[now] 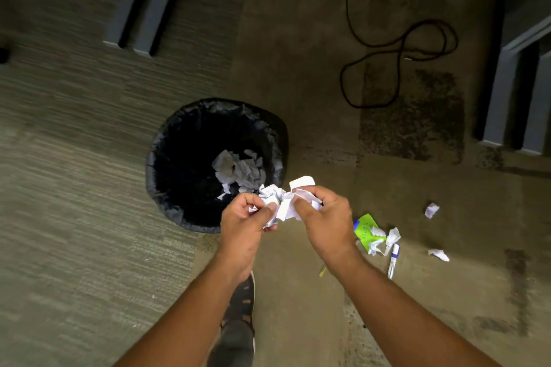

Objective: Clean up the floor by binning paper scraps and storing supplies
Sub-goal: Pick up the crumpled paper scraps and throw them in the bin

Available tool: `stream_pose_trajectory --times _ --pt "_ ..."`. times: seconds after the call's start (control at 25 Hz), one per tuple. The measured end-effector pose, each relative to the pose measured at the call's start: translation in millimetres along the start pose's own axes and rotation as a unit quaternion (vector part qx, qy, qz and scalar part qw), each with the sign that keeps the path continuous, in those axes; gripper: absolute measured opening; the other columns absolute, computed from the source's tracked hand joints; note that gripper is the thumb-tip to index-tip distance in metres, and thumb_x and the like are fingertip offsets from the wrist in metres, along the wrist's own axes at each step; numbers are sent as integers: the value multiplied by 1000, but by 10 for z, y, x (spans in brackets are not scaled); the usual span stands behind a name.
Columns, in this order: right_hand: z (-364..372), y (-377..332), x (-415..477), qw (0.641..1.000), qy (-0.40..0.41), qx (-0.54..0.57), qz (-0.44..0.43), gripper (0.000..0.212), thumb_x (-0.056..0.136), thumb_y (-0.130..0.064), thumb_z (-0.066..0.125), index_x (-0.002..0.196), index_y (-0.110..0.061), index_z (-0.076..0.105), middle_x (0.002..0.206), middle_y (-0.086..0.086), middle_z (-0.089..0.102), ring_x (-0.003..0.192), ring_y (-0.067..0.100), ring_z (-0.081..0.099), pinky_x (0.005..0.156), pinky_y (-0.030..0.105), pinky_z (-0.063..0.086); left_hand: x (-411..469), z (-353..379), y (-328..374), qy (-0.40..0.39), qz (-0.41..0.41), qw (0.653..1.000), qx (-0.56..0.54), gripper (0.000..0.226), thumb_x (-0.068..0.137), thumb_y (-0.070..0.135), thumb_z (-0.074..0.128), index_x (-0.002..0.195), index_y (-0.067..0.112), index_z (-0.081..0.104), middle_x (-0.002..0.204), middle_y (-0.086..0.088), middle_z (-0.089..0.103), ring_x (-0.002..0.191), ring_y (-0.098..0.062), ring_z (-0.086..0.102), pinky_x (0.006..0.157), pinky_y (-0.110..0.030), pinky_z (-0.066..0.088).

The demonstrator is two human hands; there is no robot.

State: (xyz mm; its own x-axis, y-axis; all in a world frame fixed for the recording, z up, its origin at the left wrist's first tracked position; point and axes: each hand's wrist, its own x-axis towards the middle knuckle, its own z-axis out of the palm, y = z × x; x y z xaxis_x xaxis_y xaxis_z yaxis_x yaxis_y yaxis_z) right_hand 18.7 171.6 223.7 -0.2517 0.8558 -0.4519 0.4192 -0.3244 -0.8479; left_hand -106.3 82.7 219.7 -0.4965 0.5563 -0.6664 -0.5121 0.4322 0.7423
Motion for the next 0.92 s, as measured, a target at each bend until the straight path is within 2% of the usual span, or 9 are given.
stream_pose_trajectory --times 0.12,0.24,0.36,0.48,0.56,0.64,0.72,0.8,0.92 --pt "393 -334 36 1000 -20 5 -8 12 80 -21 70 83 -30 78 79 -18 76 70 -1 67 66 22 53 121 -318 318 33 0 999 -23 11 91 4 74 91 11 66 84 -7 73 79 -20 73 68 -35 58" --pt "764 -523 117 999 -32 -17 12 17 84 -19 71 77 -34 74 73 -20 74 67 -1 65 62 20 50 319 -646 484 76 -15 996 -46 10 90 3 75 93 10 69 87 -11 75 83 -23 73 68 -35 58" --pt "1080 -583 206 996 -36 -19 79 9 87 -22 69 83 -25 77 68 -8 70 62 13 61 58 28 49 518 -891 518 113 -45 991 -64 12 88 5 78 97 7 70 101 -24 75 85 -27 74 70 -35 61" --pt "1297 -599 292 985 -13 11 170 15 90 -24 68 77 -27 75 76 5 73 59 20 65 44 21 49 688 -1050 502 134 -85 985 -74 11 90 4 73 100 6 70 110 -25 75 92 -35 77 74 -43 66" --pt "1370 -593 310 976 -4 43 214 14 92 -27 67 81 -24 75 77 6 75 59 19 69 49 25 54 744 -1117 509 140 -103 982 -77 11 92 4 70 103 7 71 111 -22 76 99 -38 77 75 -51 66" --pt "1409 -589 313 969 -7 66 240 15 94 -30 67 84 -21 74 74 9 75 57 18 68 59 35 58 766 -1170 525 148 -113 979 -83 12 93 7 69 104 11 73 108 -16 79 100 -35 78 76 -56 66" --pt "1421 -576 305 961 -16 99 258 19 96 -31 66 91 -16 75 89 14 79 71 21 70 75 43 62 762 -1187 546 153 -119 976 -95 12 94 11 69 104 14 75 108 -12 80 104 -31 76 77 -59 65" --pt "1425 -565 294 956 -21 125 265 18 99 -30 64 94 -16 74 98 12 78 91 23 73 87 43 62 741 -1183 571 156 -125 974 -107 12 96 13 68 106 15 74 110 -10 79 106 -29 74 79 -58 65" --pt "1410 -591 285 952 -24 156 262 14 101 -31 62 91 -25 70 98 -1 75 103 21 71 91 40 61 726 -1167 579 149 -129 974 -116 15 99 20 65 113 19 71 119 -8 75 111 -28 71 87 -59 62"
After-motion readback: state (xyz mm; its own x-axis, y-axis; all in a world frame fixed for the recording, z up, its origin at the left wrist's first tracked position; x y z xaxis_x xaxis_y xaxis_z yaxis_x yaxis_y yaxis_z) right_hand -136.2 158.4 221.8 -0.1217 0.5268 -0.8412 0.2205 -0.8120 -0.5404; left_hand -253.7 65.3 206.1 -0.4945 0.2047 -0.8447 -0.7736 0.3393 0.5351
